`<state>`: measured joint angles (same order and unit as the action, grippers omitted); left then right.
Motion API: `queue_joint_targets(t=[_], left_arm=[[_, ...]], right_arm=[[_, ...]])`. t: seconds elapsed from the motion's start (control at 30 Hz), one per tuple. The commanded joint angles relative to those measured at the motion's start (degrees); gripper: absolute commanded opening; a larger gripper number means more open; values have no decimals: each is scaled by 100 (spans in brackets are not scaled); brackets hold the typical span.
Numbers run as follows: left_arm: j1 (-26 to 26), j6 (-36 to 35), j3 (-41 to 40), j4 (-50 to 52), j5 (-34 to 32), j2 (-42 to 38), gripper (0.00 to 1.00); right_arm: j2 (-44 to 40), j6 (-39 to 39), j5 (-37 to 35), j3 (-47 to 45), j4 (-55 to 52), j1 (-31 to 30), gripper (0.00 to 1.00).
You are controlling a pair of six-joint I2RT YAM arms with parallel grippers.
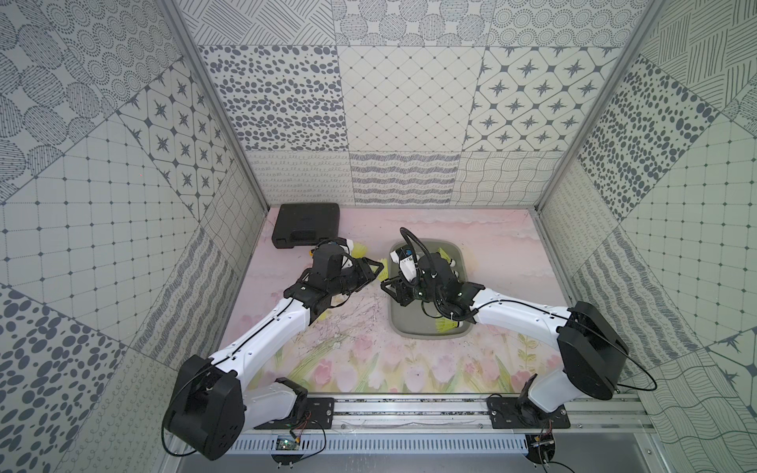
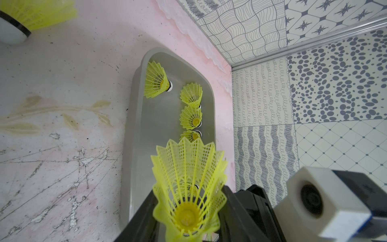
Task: Put the shuttlecocks into the storage box
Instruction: Place the shuttlecock in the storage box.
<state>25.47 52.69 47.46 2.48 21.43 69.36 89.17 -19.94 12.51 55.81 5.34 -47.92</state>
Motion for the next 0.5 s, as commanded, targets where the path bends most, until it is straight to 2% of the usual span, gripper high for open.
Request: queue_joint_targets(t=[0.0,0.2,0.33,0.47], left_arm=[[0,-852,514,848,-270,-107,53],[-10,-2504,1557,2597,-254,56,57],[-18,-3635,2247,3533,236,358,56],[-16,-4325,2635,4061,731,549,55]], right_arm=[[-346,336,-287,-127,5,-7,21],[-795,899,-455,-383,-407,18,21],[-1170,1287,-490,-580,-603,17,22],[-1487,1560,-512,-721,-740,28,22]])
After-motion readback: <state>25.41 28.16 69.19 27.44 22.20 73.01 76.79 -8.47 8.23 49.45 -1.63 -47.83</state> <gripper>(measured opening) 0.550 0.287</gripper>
